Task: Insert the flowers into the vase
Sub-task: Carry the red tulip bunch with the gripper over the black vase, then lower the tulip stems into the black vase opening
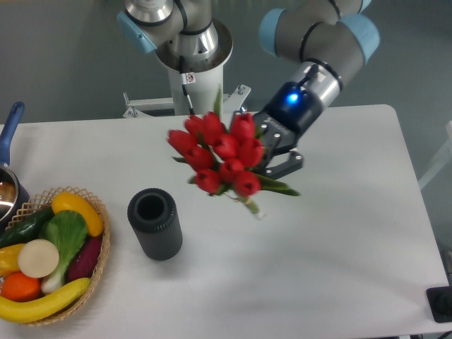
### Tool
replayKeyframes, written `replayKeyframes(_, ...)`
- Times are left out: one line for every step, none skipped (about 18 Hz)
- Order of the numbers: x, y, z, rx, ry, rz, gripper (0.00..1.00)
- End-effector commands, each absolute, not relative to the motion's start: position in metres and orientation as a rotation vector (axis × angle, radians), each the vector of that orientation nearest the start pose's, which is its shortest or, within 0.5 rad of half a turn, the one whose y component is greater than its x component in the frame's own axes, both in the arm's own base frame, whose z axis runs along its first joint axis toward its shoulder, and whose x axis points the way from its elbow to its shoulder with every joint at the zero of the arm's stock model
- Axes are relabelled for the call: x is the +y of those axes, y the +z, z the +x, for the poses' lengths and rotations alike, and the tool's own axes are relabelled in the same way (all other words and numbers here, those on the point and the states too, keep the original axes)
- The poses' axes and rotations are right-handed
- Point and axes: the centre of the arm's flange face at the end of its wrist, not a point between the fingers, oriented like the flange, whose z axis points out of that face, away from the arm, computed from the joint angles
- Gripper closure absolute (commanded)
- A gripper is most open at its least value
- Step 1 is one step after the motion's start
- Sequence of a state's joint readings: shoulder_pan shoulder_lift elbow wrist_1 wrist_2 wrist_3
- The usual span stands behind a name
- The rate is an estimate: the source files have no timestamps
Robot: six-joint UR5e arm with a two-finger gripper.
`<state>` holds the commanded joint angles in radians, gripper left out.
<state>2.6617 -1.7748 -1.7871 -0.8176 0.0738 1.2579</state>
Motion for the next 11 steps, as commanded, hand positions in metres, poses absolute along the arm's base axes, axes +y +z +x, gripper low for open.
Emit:
replayKeyframes(0.462, 0.443, -0.362, 0.401, -0.359, -1.584, 0.62)
replayKeyframes(0.467, 0.446, -0.353, 0.413, -0.379, -1.562, 0.62)
replayKeyframes(0.469, 0.447, -0.348, 0.419, -0.388, -1.554, 0.62)
replayKeyframes(0.473, 0.447, -0.34, 0.43, -0.404, -1.544, 0.62)
replayKeyframes(0.48, 0.448, -0.328, 0.443, -0.428, -1.532, 0.62)
replayKeyframes(0.482, 0.447, -0.318, 0.451, -0.444, -1.526, 0.62)
replayKeyframes(0.481, 0.451, -0.311, 0.459, -0.448, -1.518, 0.62)
replayKeyframes(0.481, 0.451, -0.307, 0.459, -0.455, -1.518, 0.62)
replayKeyframes(0.483, 0.45, -0.302, 0.462, -0.464, -1.516, 0.62)
replayKeyframes(0.484, 0.448, -0.296, 0.465, -0.476, -1.517, 0.62)
replayKeyframes(0.483, 0.443, -0.292, 0.457, -0.488, -1.518, 0.62)
